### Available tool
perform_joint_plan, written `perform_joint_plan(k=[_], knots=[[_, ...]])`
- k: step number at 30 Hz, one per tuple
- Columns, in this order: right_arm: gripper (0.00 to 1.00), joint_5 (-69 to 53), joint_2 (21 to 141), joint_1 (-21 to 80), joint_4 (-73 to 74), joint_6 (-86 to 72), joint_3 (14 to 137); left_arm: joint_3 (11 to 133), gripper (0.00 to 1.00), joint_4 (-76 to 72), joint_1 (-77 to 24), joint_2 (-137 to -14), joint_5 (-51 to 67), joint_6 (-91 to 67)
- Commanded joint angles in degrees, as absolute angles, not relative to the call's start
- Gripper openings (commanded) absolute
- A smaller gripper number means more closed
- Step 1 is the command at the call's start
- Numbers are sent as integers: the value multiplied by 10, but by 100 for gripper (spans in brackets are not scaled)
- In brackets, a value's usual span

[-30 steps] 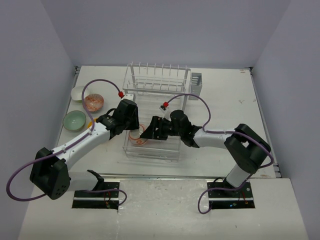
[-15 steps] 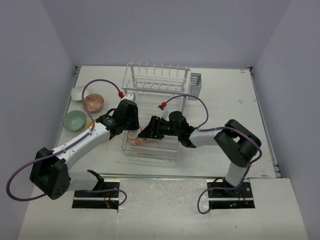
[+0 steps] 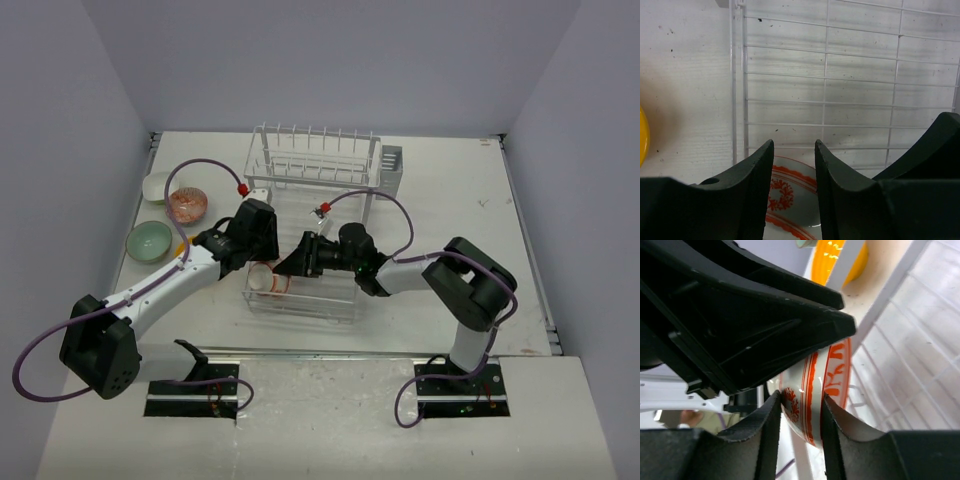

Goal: Unload the bowls from the dish rack

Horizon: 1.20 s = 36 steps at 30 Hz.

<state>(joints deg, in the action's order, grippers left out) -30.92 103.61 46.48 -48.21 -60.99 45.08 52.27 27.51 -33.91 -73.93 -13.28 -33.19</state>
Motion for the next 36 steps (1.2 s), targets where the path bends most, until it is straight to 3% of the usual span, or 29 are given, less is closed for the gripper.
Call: perform_joint_plan(k=[1, 17, 21, 24, 36], knots=[[31, -338, 1057, 465, -512, -639, 468, 526, 40, 273, -343, -733, -137, -321], [25, -433, 1108, 466, -563, -686, 461, 533, 41, 277, -343, -736, -134, -323], [5, -443, 1113, 466, -591, -698, 458, 536, 42, 272, -343, -732, -134, -330], [0, -442, 1112, 466, -592, -698, 459, 536, 42, 265, -343, -723, -140, -336], [0, -433, 1091, 465, -596, -691, 448, 526, 46, 243, -343, -680, -134, -345]])
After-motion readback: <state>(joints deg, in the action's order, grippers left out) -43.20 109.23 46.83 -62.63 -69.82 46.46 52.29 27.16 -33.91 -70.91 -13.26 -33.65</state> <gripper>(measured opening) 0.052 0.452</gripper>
